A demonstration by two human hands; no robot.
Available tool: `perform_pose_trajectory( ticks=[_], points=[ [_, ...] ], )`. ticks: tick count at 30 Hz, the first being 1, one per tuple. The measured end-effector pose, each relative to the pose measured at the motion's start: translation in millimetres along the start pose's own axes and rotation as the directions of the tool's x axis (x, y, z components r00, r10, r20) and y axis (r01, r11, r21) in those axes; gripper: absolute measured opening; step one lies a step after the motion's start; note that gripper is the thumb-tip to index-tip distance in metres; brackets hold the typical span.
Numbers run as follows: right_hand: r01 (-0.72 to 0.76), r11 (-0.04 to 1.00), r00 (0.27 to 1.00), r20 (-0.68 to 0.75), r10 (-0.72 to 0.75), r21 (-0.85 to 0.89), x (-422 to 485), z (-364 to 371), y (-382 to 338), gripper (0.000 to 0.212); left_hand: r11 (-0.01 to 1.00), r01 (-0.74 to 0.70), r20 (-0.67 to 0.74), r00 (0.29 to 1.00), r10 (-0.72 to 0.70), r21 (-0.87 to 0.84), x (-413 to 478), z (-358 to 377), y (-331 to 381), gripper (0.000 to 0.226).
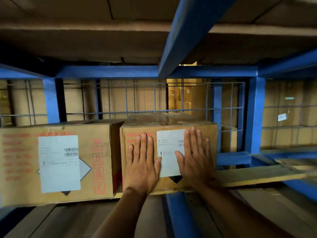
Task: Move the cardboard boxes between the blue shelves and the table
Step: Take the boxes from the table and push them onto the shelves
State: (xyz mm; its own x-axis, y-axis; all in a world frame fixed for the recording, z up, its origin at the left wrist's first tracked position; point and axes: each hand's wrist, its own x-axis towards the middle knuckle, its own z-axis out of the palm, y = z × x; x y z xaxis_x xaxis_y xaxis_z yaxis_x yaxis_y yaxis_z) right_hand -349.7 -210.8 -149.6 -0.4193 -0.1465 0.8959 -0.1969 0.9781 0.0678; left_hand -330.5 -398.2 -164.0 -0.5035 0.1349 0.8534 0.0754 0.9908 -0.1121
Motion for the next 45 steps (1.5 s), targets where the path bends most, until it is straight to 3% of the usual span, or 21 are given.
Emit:
perform_pose_trajectory(
  ticks=[4, 6, 11, 18, 22, 28, 34, 40, 43, 45],
  points=[
    [0.065, 0.998, 0.971, 0.234, -0.056, -0.028, -18, -44, 18, 0.074, 1.0, 0.014, 0.118, 0.993, -0.013, -0.01, -6, -31, 11, 0.074],
    [0.018, 0.999, 0.938, 0.347, -0.006, -0.03, -32, -67, 35, 0.067, 0.997, 0.036, 0.184, 0.983, -0.023, -0.067, -7, -55, 24, 0.074],
    [-0.103, 0.994, 0.903, 0.416, 0.105, -0.026, -60, -160, 84, 0.054, 0.975, -0.13, 0.247, 0.953, 0.172, -0.18, 4, -120, 77, 0.068],
    [-0.238, 0.91, 0.891, 0.296, 0.343, -0.338, -88, -295, 168, 0.041, 0.874, -0.381, 0.032, 0.912, 0.409, -0.3, 23, -198, 205, 0.05],
    [-0.309, 0.836, 0.88, 0.197, 0.432, -0.454, -105, -363, 197, 0.037, 0.781, -0.364, -0.01, 0.908, 0.418, -0.508, 20, -230, 275, 0.035],
    [-0.429, 0.603, 0.796, 0.034, 0.604, -0.672, -152, -477, 208, 0.043, 0.484, -0.518, -0.259, 0.824, 0.504, -0.705, 7, -291, 363, 0.02],
    [-0.52, 0.25, 0.655, -0.194, 0.73, -0.817, -216, -587, 155, 0.039, 0.109, -0.606, -0.478, 0.713, 0.513, -0.788, -44, -365, 418, 0.021],
    [-0.477, -0.11, 0.546, -0.392, 0.74, -0.872, -269, -696, 60, 0.04, -0.392, -0.511, -0.643, 0.638, 0.423, -0.765, -131, -468, 462, 0.049],
    [-0.447, -0.296, 0.507, -0.512, 0.693, -0.844, -285, -759, 6, 0.043, -0.557, -0.468, -0.712, 0.586, 0.387, -0.687, -173, -543, 457, 0.051],
    [-0.418, -0.417, 0.475, -0.585, 0.657, -0.807, -294, -801, -32, 0.043, -0.588, -0.51, -0.766, 0.538, 0.351, -0.628, -195, -593, 441, 0.044]
  ],
)
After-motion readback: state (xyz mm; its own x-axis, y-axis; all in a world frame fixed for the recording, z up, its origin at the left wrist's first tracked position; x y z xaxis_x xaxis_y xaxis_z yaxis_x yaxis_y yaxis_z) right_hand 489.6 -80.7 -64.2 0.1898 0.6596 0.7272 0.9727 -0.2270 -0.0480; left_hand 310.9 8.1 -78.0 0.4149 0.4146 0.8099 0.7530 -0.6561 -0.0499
